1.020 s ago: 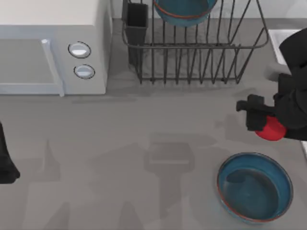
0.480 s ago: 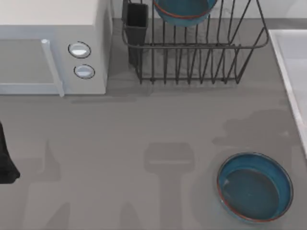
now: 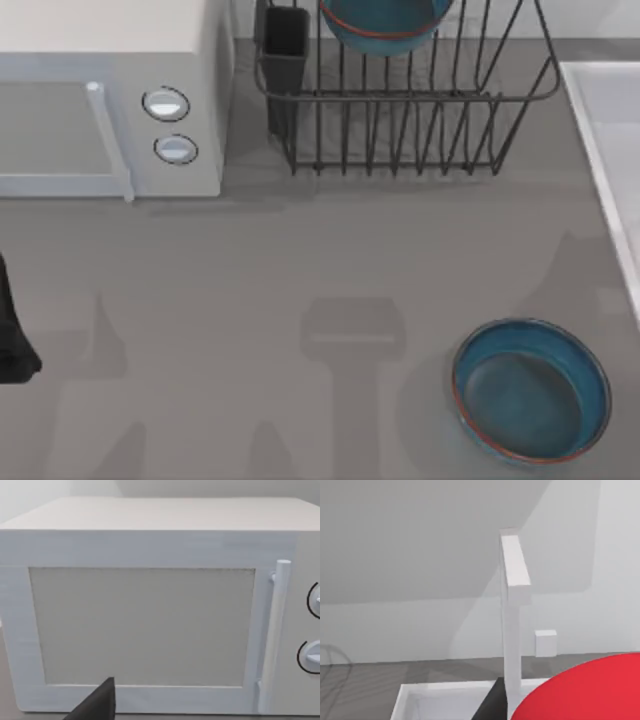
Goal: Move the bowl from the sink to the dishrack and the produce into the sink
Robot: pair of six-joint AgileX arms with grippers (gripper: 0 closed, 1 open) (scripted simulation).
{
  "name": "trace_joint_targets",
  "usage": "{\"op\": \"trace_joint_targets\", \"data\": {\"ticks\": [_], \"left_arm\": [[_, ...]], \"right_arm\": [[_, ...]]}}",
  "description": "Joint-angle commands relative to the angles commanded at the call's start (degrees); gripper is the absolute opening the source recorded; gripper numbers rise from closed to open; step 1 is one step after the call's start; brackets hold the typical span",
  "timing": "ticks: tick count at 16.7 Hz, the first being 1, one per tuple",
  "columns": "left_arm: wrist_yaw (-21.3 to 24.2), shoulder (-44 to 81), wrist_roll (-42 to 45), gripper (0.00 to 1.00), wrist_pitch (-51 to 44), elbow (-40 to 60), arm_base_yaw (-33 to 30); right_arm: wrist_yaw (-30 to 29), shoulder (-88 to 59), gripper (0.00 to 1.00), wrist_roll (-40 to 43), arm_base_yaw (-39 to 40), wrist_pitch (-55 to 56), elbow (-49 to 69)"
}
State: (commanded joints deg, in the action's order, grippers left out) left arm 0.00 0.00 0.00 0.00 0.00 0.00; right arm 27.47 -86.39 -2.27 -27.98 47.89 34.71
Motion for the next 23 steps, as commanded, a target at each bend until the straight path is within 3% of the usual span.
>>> {"op": "trace_joint_targets", "data": {"ticks": [12, 23], "left_arm": [[0.0, 0.0, 0.0, 1.0, 0.0, 0.0, 0.0], [0.0, 0.0, 0.0, 1.0, 0.0, 0.0, 0.0]], "right_arm": [[1.0, -3.4, 0.0, 1.0, -2.4, 8.0, -0.9], [0.8, -37.4, 0.0, 1.4, -2.4, 48.2, -6.0]]}}
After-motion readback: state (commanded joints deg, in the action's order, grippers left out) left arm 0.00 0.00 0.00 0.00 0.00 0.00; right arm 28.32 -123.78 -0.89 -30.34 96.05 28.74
